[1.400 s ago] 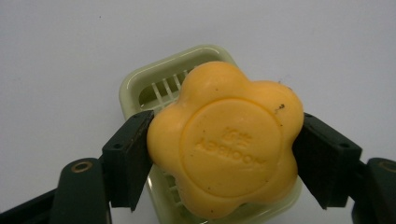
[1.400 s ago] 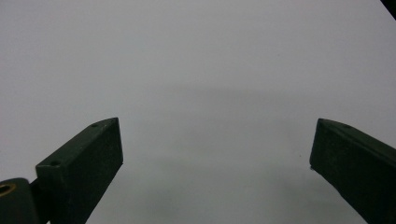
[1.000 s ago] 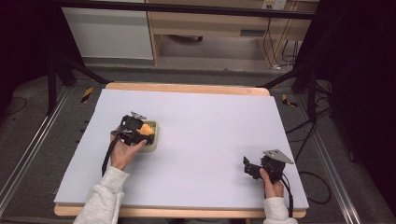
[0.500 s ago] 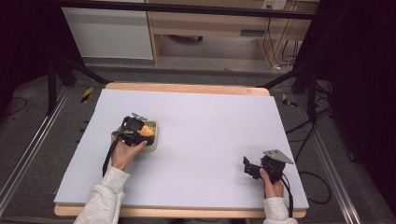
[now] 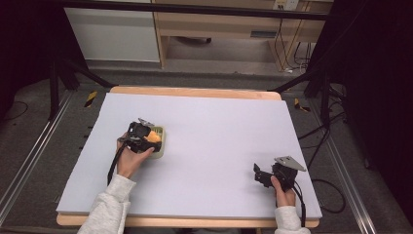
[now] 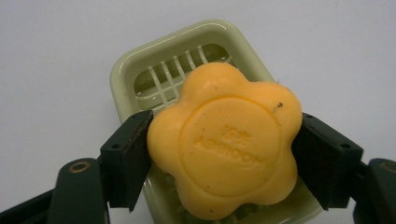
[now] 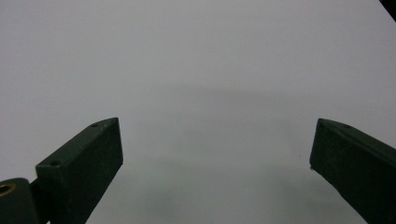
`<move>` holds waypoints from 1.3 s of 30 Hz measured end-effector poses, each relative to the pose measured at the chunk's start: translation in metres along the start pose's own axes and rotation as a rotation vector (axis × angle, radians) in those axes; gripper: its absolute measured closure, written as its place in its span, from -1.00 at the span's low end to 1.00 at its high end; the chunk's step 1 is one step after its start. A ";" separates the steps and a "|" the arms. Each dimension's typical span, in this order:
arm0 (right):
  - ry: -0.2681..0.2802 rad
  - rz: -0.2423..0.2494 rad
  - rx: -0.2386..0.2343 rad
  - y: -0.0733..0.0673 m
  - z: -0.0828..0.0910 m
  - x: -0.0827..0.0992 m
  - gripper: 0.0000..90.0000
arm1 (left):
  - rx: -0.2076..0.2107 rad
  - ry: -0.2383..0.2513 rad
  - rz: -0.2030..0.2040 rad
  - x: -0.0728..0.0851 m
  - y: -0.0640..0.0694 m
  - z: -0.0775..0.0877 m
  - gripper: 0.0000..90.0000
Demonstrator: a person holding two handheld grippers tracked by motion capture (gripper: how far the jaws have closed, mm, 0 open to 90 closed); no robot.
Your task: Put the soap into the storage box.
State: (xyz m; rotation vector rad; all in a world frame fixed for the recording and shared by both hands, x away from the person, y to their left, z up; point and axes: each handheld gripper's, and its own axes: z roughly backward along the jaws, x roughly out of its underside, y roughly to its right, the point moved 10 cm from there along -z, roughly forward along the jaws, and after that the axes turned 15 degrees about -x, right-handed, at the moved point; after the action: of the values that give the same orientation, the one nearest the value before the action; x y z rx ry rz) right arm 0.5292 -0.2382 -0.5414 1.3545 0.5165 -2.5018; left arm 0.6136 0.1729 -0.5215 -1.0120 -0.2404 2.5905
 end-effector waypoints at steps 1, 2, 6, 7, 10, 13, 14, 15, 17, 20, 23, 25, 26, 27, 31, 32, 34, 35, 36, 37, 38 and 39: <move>0.000 0.000 0.000 0.000 0.000 0.000 -0.93 | 0.001 0.004 0.002 0.000 0.000 0.000 -0.45; 0.000 0.000 0.000 0.000 0.000 0.000 -0.93 | 0.002 0.007 0.005 -0.001 0.000 0.001 -0.47; 0.000 0.000 0.000 0.000 0.000 0.000 -0.93 | -0.004 0.018 0.010 -0.002 -0.002 0.002 -0.51; 0.000 0.000 0.000 0.000 0.000 0.000 -0.93 | -0.002 0.019 0.013 -0.002 -0.002 0.003 -0.52; 0.000 0.000 0.000 0.000 0.000 0.000 -0.93 | 0.002 0.042 0.019 -0.006 -0.003 0.006 -0.52; 0.000 -0.001 0.001 0.000 0.000 0.000 -0.93 | 0.009 0.067 0.027 -0.009 -0.003 0.011 -0.52; 0.000 -0.001 0.000 0.000 0.000 0.000 -0.93 | 0.010 0.076 0.031 -0.010 -0.003 0.013 -0.52; 0.001 -0.001 0.001 0.000 0.000 0.000 -0.93 | 0.011 0.086 0.033 -0.012 -0.004 0.016 -0.52; 0.000 0.000 0.001 0.000 0.000 0.000 -0.93 | 0.016 0.100 0.037 -0.013 -0.003 0.019 -0.52; 0.002 0.001 0.001 0.000 0.000 0.000 -0.93 | 0.025 0.115 0.038 -0.014 -0.001 0.025 -0.52; 0.002 -0.001 0.001 0.000 0.000 0.000 -0.93 | 0.037 0.130 0.052 -0.014 -0.001 0.029 -0.52; 0.003 -0.002 0.000 0.000 0.000 0.000 -0.93 | 0.044 0.137 0.063 -0.013 -0.002 0.032 -0.51; 0.004 -0.001 0.001 0.000 0.000 0.000 -0.93 | 0.046 0.144 0.069 -0.013 -0.002 0.034 -0.51; 0.003 0.001 0.000 0.000 0.000 0.000 -0.93 | 0.045 0.148 0.064 -0.012 -0.003 0.035 -0.50; 0.006 -0.005 -0.001 0.000 0.001 0.000 -0.93 | 0.045 0.179 0.081 -0.008 -0.006 0.044 -0.48; 0.007 -0.004 0.000 0.000 0.001 0.000 -0.93 | 0.046 0.186 0.088 -0.007 -0.007 0.045 -0.47; 0.008 -0.004 -0.002 0.000 0.001 0.000 -0.93 | 0.041 0.197 0.089 -0.003 -0.011 0.050 -0.45; 0.007 -0.004 0.000 0.000 0.001 0.000 -0.93 | 0.038 0.209 0.095 -0.002 -0.013 0.052 -0.44; 0.008 -0.004 -0.002 0.000 0.001 0.000 -0.93 | 0.036 0.216 0.104 -0.001 -0.015 0.053 -0.42; 0.009 -0.004 -0.003 0.000 0.001 0.000 -0.93 | 0.032 0.225 0.100 0.002 -0.017 0.055 -0.41; 0.010 -0.005 -0.002 0.000 0.001 -0.001 -0.93 | 0.032 0.234 0.108 0.004 -0.019 0.057 -0.40; 0.010 -0.006 -0.003 0.000 0.001 -0.001 -0.93 | 0.030 0.241 0.113 0.005 -0.019 0.057 -0.40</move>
State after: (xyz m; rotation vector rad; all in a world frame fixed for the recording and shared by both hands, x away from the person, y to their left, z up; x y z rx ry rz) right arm 0.5288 -0.2389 -0.5403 1.3676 0.5275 -2.4992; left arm 0.5760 0.1911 -0.4773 -1.3481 -0.0855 2.5295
